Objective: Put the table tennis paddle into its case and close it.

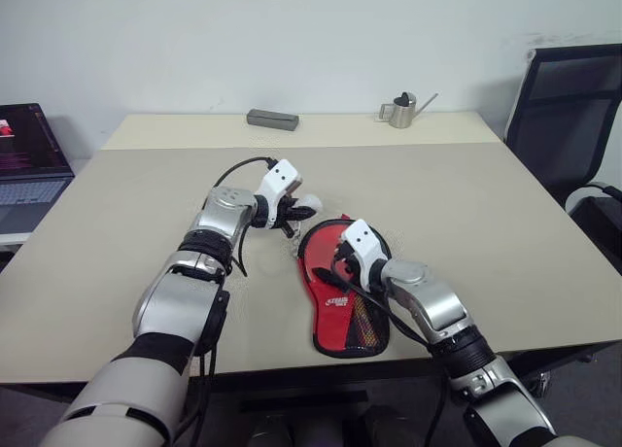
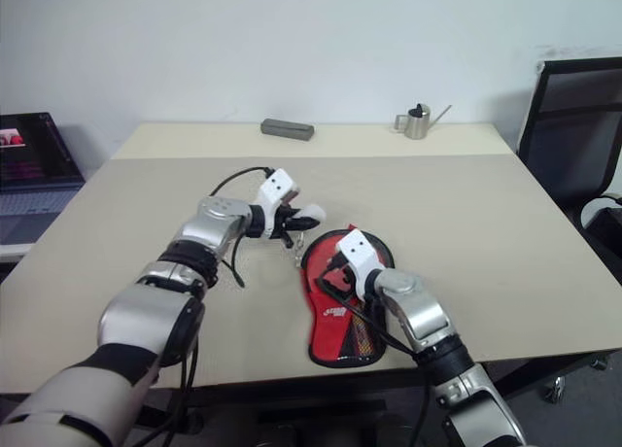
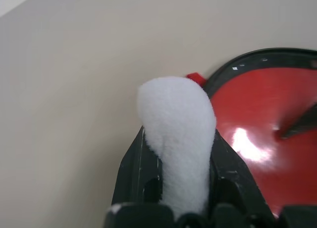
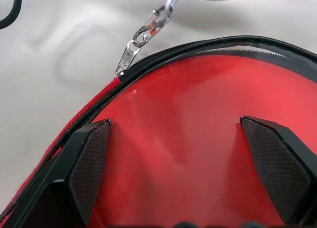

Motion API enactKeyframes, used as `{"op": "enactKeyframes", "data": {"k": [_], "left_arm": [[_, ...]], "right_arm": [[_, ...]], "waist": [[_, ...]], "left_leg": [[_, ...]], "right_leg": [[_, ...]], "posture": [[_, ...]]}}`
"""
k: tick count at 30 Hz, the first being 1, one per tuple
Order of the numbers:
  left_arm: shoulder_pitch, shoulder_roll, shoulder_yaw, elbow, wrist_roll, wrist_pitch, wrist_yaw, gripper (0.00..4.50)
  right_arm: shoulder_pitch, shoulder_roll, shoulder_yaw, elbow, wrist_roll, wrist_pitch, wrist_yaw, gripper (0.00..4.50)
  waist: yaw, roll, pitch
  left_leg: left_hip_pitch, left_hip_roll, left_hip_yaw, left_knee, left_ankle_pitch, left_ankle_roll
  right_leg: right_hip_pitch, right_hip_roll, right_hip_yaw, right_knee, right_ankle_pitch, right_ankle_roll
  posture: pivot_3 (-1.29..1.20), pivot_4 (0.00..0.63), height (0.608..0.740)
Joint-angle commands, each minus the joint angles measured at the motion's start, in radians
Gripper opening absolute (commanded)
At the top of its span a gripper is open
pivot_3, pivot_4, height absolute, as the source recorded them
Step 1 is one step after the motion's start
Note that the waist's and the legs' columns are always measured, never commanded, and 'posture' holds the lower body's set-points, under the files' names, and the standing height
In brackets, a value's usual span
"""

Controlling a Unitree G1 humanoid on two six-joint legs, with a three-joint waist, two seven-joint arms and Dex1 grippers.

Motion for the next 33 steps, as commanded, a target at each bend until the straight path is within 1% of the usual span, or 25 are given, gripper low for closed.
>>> {"op": "enactKeyframes", "data": {"k": [1,4,9,16,20,23,29,33], "left_arm": [[-0.048,-0.018,0.010,0.042,0.035,-0.050,0.084,0.56],[-0.057,-0.032,0.021,0.069,0.054,-0.067,0.154,0.56],[-0.062,-0.041,0.030,0.094,0.087,-0.082,0.253,0.56],[-0.073,-0.077,0.053,0.113,0.113,-0.088,0.375,0.56],[-0.095,-0.117,0.065,0.117,0.124,-0.103,0.420,0.56],[-0.112,-0.147,0.063,0.119,0.139,-0.115,0.445,0.56],[-0.145,-0.203,0.042,0.125,0.188,-0.137,0.491,0.56],[-0.158,-0.219,0.033,0.129,0.223,-0.144,0.510,0.56]], "right_arm": [[0.099,0.002,0.056,0.077,-0.014,0.125,0.002,4.50],[0.109,0.004,0.054,0.062,-0.013,0.140,0.000,4.50],[0.129,-0.012,0.071,0.032,-0.015,0.171,0.016,4.50],[0.188,-0.084,0.070,-0.122,0.004,0.279,0.036,4.50],[0.212,-0.107,0.062,-0.172,0.017,0.317,0.031,4.50],[0.225,-0.115,0.060,-0.196,0.023,0.333,0.024,4.50],[0.261,-0.114,0.058,-0.245,0.031,0.359,0.001,4.50],[0.290,-0.101,0.063,-0.285,0.040,0.381,-0.028,4.50]], "waist": [[0.000,0.000,0.000],[0.000,0.000,0.000],[0.000,0.000,0.000],[0.015,0.000,0.000],[0.020,0.000,0.000],[0.022,0.000,0.000],[0.023,0.000,-0.001],[0.024,0.000,-0.001]], "left_leg": [[0.000,0.000,0.000,0.000,0.000,0.000],[-0.001,0.000,0.000,-0.001,0.000,0.000],[-0.001,0.000,-0.001,-0.005,0.000,0.000],[-0.001,-0.001,-0.001,-0.007,0.000,-0.001],[-0.002,-0.001,-0.001,-0.009,-0.001,-0.001],[-0.005,-0.001,-0.002,-0.010,-0.001,-0.001],[-0.007,-0.002,-0.001,-0.011,-0.002,-0.003],[-0.007,-0.002,-0.001,-0.012,-0.002,-0.004]], "right_leg": [[0.000,0.000,0.000,0.000,0.000,0.001],[0.000,0.000,0.000,-0.001,0.001,0.004],[-0.001,0.000,-0.001,-0.002,0.001,0.004],[-0.001,-0.001,-0.002,-0.006,0.001,0.005],[-0.001,-0.001,-0.002,-0.008,0.000,0.006],[0.000,-0.001,-0.003,-0.015,0.002,0.009],[0.000,-0.003,-0.003,-0.019,0.003,0.010],[0.000,-0.003,-0.003,-0.020,0.002,0.011]], "posture": [[0.00,0.150,0.740],[0.00,0.150,0.740],[0.00,0.150,0.740],[0.00,0.150,0.740],[0.00,0.150,0.740],[0.00,0.150,0.740],[0.00,0.150,0.740],[0.00,0.150,0.740]]}}
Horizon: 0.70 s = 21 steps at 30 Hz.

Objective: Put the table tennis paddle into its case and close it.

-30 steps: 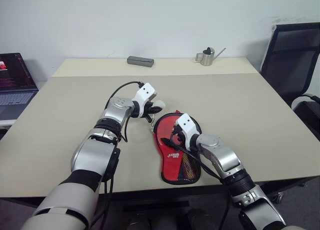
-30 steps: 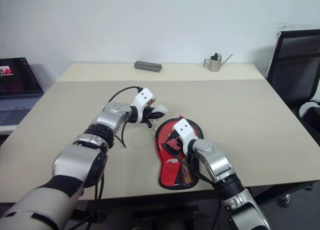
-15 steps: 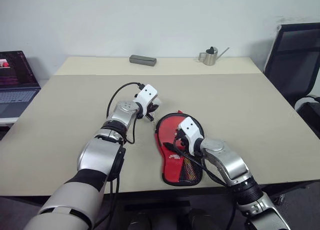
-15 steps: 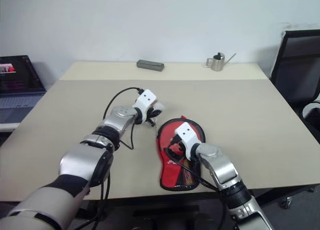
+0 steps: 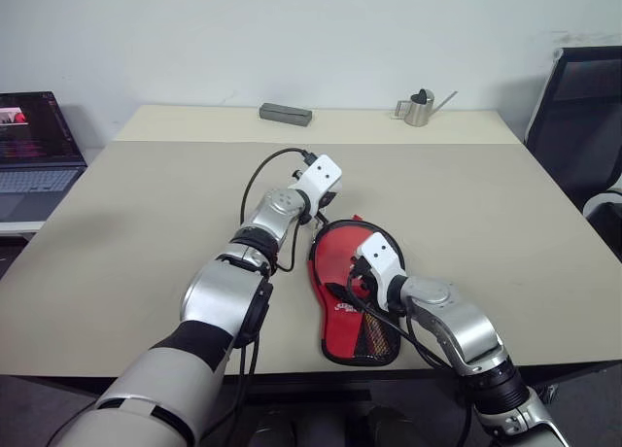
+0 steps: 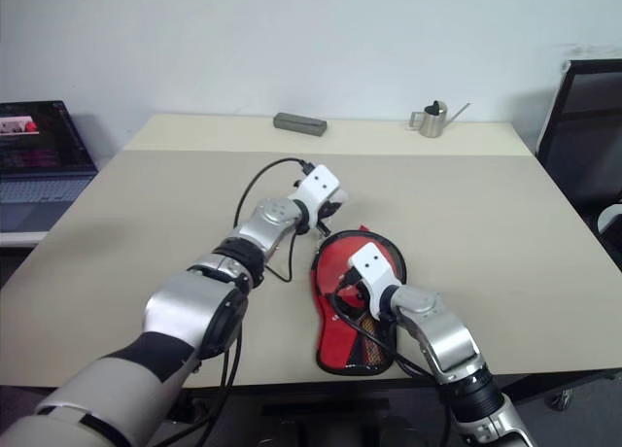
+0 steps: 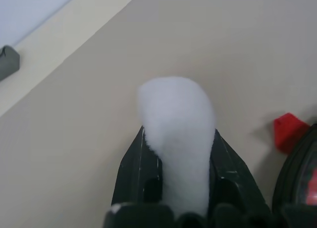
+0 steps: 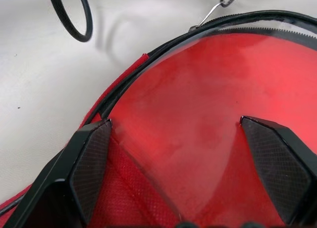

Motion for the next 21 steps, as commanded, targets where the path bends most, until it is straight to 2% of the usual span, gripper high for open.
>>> {"op": "enactKeyframes", "data": {"k": [1,21], "left_arm": [[-0.060,-0.002,-0.009,-0.019,0.033,-0.038,0.034,0.56],[-0.175,-0.089,-0.081,-0.004,0.210,-0.065,0.244,0.56]], "right_arm": [[0.122,-0.008,0.064,0.078,0.010,0.161,-0.013,4.50],[0.274,0.054,0.068,-0.076,0.029,0.223,-0.127,4.50]], "waist": [[0.000,0.000,0.000],[0.008,0.000,0.000]], "left_leg": [[0.000,0.000,0.000,0.000,0.000,0.000],[-0.001,0.000,0.000,0.000,-0.001,-0.001]], "right_leg": [[0.000,0.000,0.000,0.000,0.000,0.000],[0.000,0.000,0.000,-0.002,0.000,0.001]], "posture": [[0.00,0.150,0.740],[0.00,0.150,0.740]]}}
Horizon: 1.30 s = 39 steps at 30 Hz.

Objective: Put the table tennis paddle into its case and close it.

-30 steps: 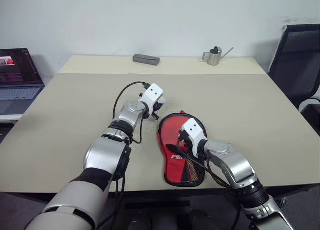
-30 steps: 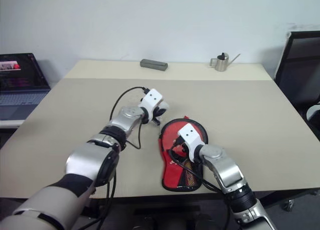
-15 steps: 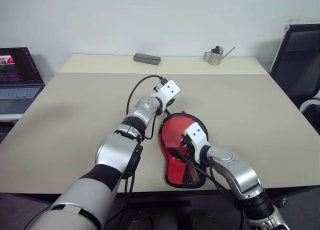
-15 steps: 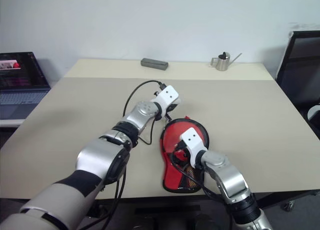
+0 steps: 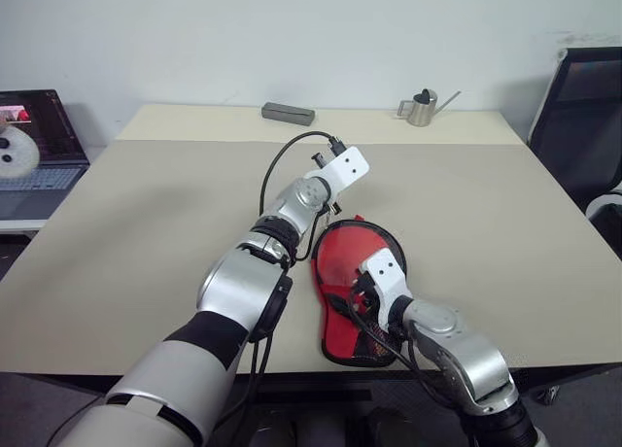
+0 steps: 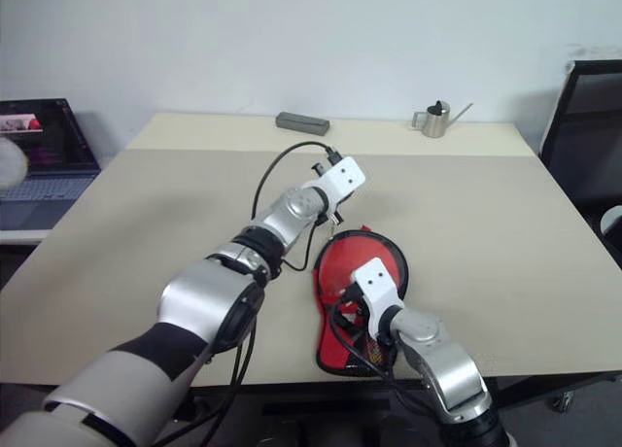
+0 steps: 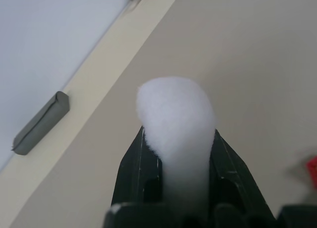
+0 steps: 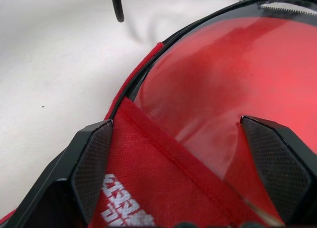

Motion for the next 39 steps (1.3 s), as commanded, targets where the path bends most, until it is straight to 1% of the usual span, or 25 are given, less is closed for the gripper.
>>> {"op": "enactKeyframes", "data": {"k": [1,4,8,17,20,24,26,27,31,35,39], "left_arm": [[-0.087,-0.031,-0.031,-0.043,0.039,-0.061,0.050,0.56],[-0.095,-0.074,-0.052,-0.043,0.065,-0.076,0.070,0.56],[-0.115,-0.106,-0.062,-0.042,0.082,-0.078,0.092,0.56],[-0.133,-0.128,-0.142,-0.036,0.171,-0.093,0.158,0.56],[-0.095,-0.154,-0.148,-0.035,0.164,-0.115,0.088,0.56],[-0.029,-0.194,-0.132,-0.033,0.131,-0.115,-0.073,0.56],[-0.008,-0.198,-0.129,-0.032,0.125,-0.096,-0.110,1.28],[0.000,-0.198,-0.125,-0.032,0.119,-0.087,-0.124,1.54],[0.012,-0.197,-0.090,-0.035,0.081,-0.066,-0.174,3.09],[0.012,-0.180,-0.063,-0.038,0.054,-0.035,-0.161,4.48],[-0.001,-0.165,-0.014,-0.042,0.008,0.002,-0.138,4.48]], "right_arm": [[0.105,-0.004,0.067,0.119,0.027,0.161,-0.003,4.50],[0.118,0.007,0.077,0.106,0.028,0.166,-0.019,4.50],[0.127,0.021,0.083,0.091,0.030,0.176,-0.037,4.50],[0.136,0.025,0.087,0.076,0.034,0.187,-0.055,4.50],[0.127,0.029,0.084,0.086,0.035,0.183,-0.055,4.50],[0.117,0.031,0.082,0.099,0.035,0.175,-0.054,4.50],[0.112,0.035,0.082,0.105,0.034,0.172,-0.055,4.50],[0.111,0.037,0.082,0.108,0.033,0.171,-0.055,4.50],[0.110,0.039,0.081,0.112,0.030,0.166,-0.053,4.50],[0.105,0.032,0.080,0.127,0.029,0.154,-0.045,4.50],[0.076,0.029,0.072,0.158,0.025,0.142,-0.031,4.50]], "waist": [[0.003,0.000,0.000],[0.008,0.000,0.000],[0.008,0.000,0.000],[0.008,0.000,0.000],[0.008,0.000,0.000],[0.008,0.000,0.000],[0.008,0.000,0.000],[0.007,0.000,0.000],[0.005,0.001,-0.001],[0.003,0.002,-0.002],[-0.004,0.003,-0.004]], "left_leg": [[0.000,0.000,0.000,0.000,0.000,0.000],[0.000,0.000,0.000,0.000,0.000,0.000],[0.000,0.000,0.000,0.000,0.000,-0.001],[-0.001,0.000,0.000,-0.001,-0.001,-0.001],[-0.001,0.000,0.000,-0.001,-0.001,-0.002],[-0.001,0.000,0.000,-0.001,-0.001,-0.002],[0.000,0.000,0.001,-0.001,-0.001,-0.002],[0.000,0.000,0.001,-0.001,-0.001,-0.002],[0.000,0.000,0.000,-0.001,-0.001,-0.002],[0.000,0.000,0.001,-0.001,-0.001,-0.002],[0.001,0.000,0.001,-0.001,-0.001,-0.002]], "right_leg": [[0.000,0.000,0.000,0.000,0.000,0.000],[0.000,0.000,0.000,0.000,0.000,0.000],[0.000,0.000,0.000,0.000,0.000,0.000],[0.000,0.000,0.000,-0.001,-0.001,0.000],[-0.001,0.000,0.000,-0.001,-0.001,0.001],[0.000,0.000,0.000,-0.002,-0.001,0.001],[0.000,0.000,0.000,-0.003,-0.001,0.001],[0.000,0.000,0.000,-0.003,-0.001,0.001],[0.000,0.000,0.000,-0.002,-0.001,0.000],[0.000,0.000,0.000,-0.003,-0.001,0.000],[0.001,0.000,0.000,-0.002,-0.001,0.001]], "posture": [[0.00,0.150,0.740],[0.00,0.150,0.740],[0.00,0.150,0.740],[0.00,0.150,0.740],[0.00,0.150,0.740],[0.00,0.150,0.740],[0.00,0.150,0.740],[0.00,0.150,0.740],[0.00,0.150,0.740],[0.00,0.150,0.740],[0.00,0.150,0.740]]}}
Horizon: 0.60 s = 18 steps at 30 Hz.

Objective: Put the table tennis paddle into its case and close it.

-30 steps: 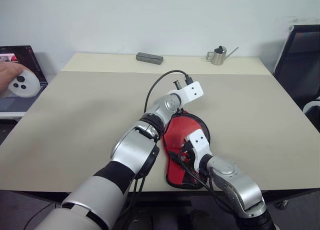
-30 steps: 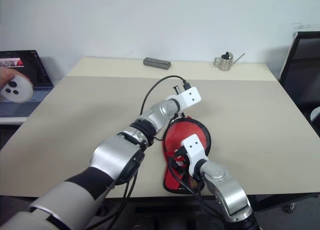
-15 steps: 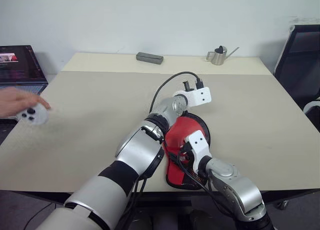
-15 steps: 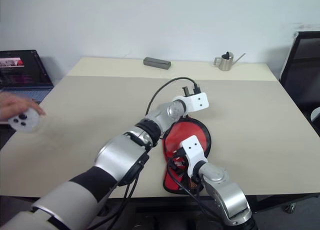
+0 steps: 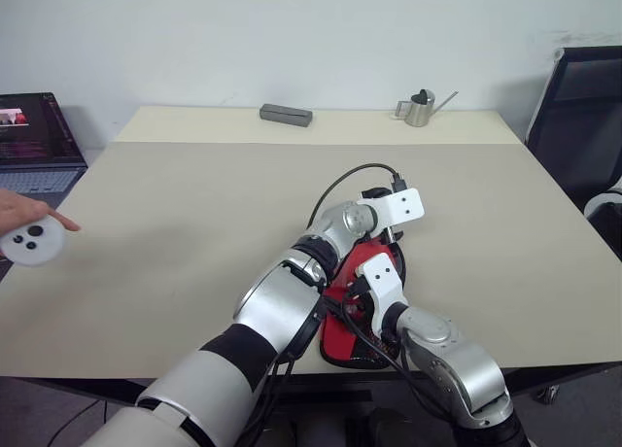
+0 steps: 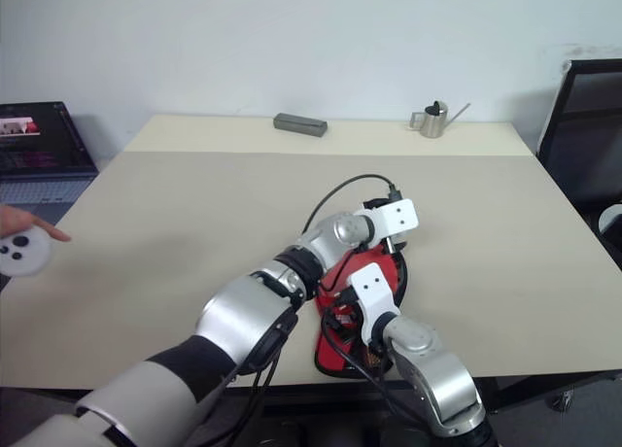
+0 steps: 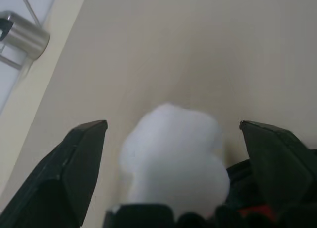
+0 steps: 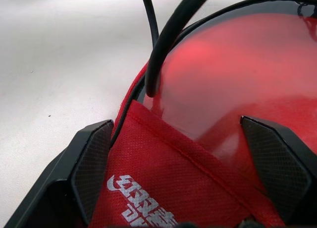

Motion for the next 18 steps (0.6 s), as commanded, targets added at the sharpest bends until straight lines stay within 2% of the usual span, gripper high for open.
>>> {"op": "enactKeyframes", "data": {"k": [1,6,11,15,18], "left_arm": [[-0.036,0.017,0.057,-0.038,-0.055,0.028,0.043,4.48],[-0.072,0.090,0.155,-0.047,-0.129,0.043,0.099,4.48],[-0.086,0.194,0.190,-0.057,-0.163,0.024,0.088,4.48],[-0.071,0.333,0.283,-0.091,-0.281,-0.019,-0.086,4.48],[-0.031,0.380,0.342,-0.123,-0.376,-0.030,-0.288,4.48]], "right_arm": [[0.039,-0.021,0.048,0.199,0.025,0.106,0.035,4.50],[-0.022,-0.032,0.036,0.275,0.018,0.068,0.070,4.50],[-0.079,-0.048,0.014,0.354,0.015,0.024,0.106,4.50],[-0.114,-0.063,-0.003,0.394,0.016,-0.002,0.125,4.50],[-0.141,-0.086,-0.030,0.445,0.023,-0.040,0.154,4.50]], "waist": [[-0.005,0.000,0.000],[-0.019,0.000,0.000],[-0.027,0.000,0.000],[-0.030,0.000,0.001],[-0.030,0.000,0.001]], "left_leg": [[0.000,0.000,0.000,0.000,0.000,0.000],[0.005,0.000,0.000,0.000,0.000,0.000],[0.014,0.001,-0.001,0.000,0.000,0.000],[0.018,0.001,0.000,0.000,-0.004,-0.006],[0.018,0.001,0.001,0.000,-0.004,-0.006]], "right_leg": [[0.000,0.000,0.000,0.000,0.000,0.000],[0.002,0.000,0.000,0.002,0.001,0.001],[0.008,0.000,0.000,0.002,-0.003,-0.005],[0.012,-0.002,-0.001,0.001,-0.003,-0.005],[0.012,-0.005,-0.003,0.001,-0.003,-0.005]], "posture": [[0.00,0.150,0.740],[0.00,0.150,0.740],[0.00,0.150,0.740],[0.00,0.150,0.740],[0.00,0.150,0.740]]}}
